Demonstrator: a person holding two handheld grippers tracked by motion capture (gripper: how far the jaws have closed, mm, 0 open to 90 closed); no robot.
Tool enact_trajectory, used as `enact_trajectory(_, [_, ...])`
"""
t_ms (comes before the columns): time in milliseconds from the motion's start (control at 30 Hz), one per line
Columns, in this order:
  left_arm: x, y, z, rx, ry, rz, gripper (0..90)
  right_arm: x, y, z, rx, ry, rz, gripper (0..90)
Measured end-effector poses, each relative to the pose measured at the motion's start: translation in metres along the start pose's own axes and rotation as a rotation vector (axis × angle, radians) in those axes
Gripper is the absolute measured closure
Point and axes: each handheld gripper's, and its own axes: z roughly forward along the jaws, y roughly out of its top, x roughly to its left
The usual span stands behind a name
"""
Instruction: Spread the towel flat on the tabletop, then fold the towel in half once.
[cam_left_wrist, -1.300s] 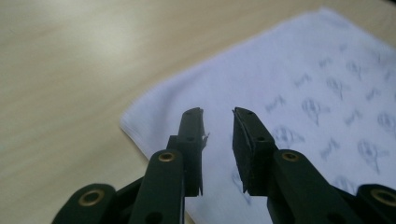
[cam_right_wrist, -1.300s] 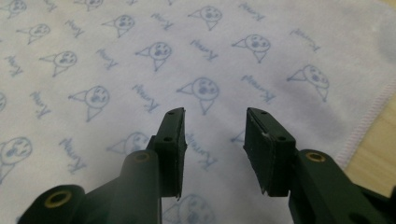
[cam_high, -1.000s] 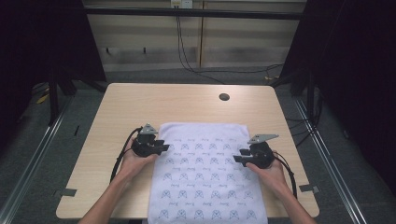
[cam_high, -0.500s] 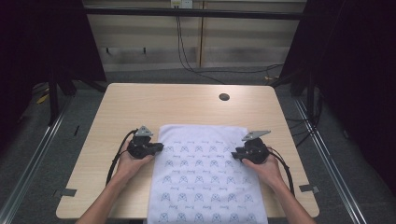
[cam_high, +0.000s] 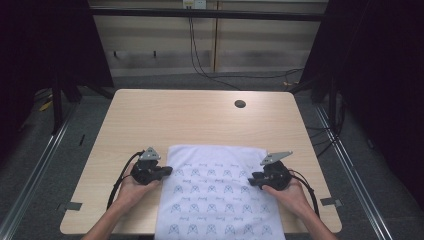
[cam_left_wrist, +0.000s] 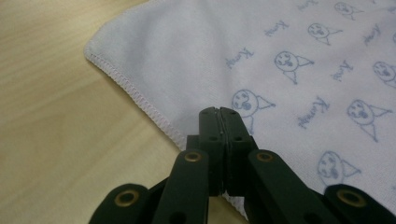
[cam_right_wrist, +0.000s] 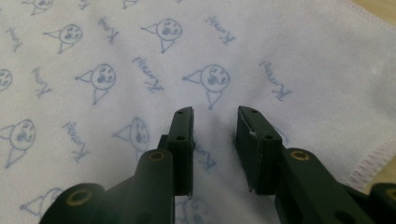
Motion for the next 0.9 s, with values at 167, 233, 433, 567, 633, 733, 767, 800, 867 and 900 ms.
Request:
enact_trajectory(167, [-0.014,-0.003,-0.005,0.024,-0.007,0.024,86.8,0.015,-0.008,-0.01,0.018,-0.001,-0.019,59.1])
enact_trajectory(233, [-0.015,-0.004,-0.005,0.022,-0.012,0.026,86.4,0.013,-0.008,-0.011,-0.003,0.005,-0.005,58.5])
enact_trajectory(433, [-0.018,-0.007,-0.007,0.01,-0.005,0.018,81.9,-0.033,0.008,-0.018,-0.124,-0.087,0.087,59.8])
enact_trajectory(567, [-0.02,-0.01,-0.009,0.012,-0.005,0.04,81.9,-0.052,0.011,-0.018,-0.154,-0.118,0.119,61.3])
enact_trajectory(633, [-0.019,-0.013,-0.012,0.01,-0.004,0.03,79.6,-0.061,0.011,-0.013,-0.14,-0.142,0.118,60.5])
enact_trajectory(733, [-0.019,-0.013,-0.013,0.015,-0.018,0.04,75.8,-0.064,0.014,-0.005,-0.126,-0.149,0.111,58.4])
enact_trajectory(767, [-0.019,-0.012,-0.012,0.015,-0.023,0.028,74.2,-0.065,0.014,-0.002,-0.123,-0.151,0.116,57.8])
enact_trajectory(800, [-0.019,-0.01,-0.011,0.02,-0.026,0.029,73.7,-0.069,0.015,0.003,-0.123,-0.139,0.131,59.0])
enact_trajectory(867, [-0.017,-0.007,-0.01,0.011,-0.009,0.021,71.0,-0.073,0.014,0.012,-0.106,-0.142,0.13,59.3])
enact_trajectory(900, [-0.018,-0.004,-0.011,0.01,0.002,0.03,69.3,-0.074,0.015,0.012,-0.109,-0.152,0.118,57.3])
